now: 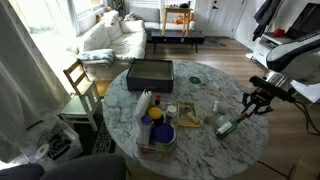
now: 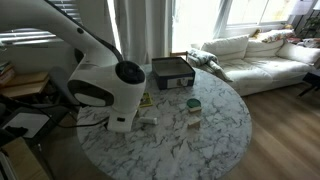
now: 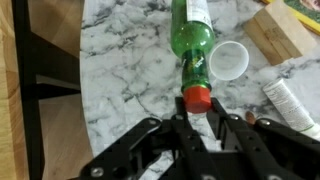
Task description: Pick up the horizontally laying green hot sauce bottle and position it vertically on the table
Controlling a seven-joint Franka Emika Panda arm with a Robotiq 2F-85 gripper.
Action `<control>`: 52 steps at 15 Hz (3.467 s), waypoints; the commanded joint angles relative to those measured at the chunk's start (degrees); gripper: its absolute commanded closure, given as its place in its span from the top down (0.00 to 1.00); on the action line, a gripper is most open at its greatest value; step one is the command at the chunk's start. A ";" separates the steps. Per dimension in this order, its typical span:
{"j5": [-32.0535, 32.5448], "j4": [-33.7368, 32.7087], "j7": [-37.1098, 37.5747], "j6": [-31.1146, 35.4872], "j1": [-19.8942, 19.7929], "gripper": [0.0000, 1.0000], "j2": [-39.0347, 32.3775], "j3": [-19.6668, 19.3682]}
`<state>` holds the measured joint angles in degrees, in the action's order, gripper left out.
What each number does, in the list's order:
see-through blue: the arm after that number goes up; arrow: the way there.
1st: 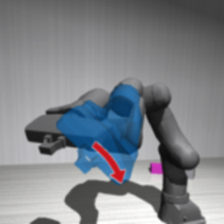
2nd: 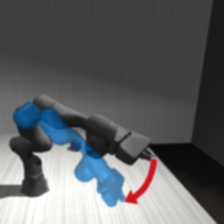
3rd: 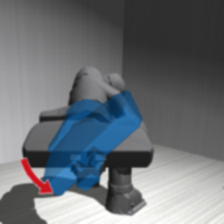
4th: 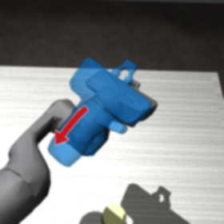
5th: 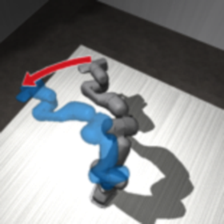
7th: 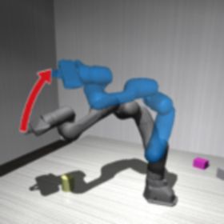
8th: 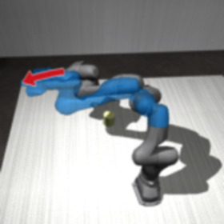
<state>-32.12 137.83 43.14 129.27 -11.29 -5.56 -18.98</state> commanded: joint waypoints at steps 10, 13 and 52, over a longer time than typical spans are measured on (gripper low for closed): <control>9.09 9.10 2.80 2.11 0.12 0.07 18.93 8.59; 9.69 10.98 3.18 4.05 0.04 0.07 21.31 10.46; 7.57 -26.74 -17.79 -2.16 -4.19 1.00 -20.69 2.95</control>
<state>-29.12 118.38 24.03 131.33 -14.14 -19.05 -15.62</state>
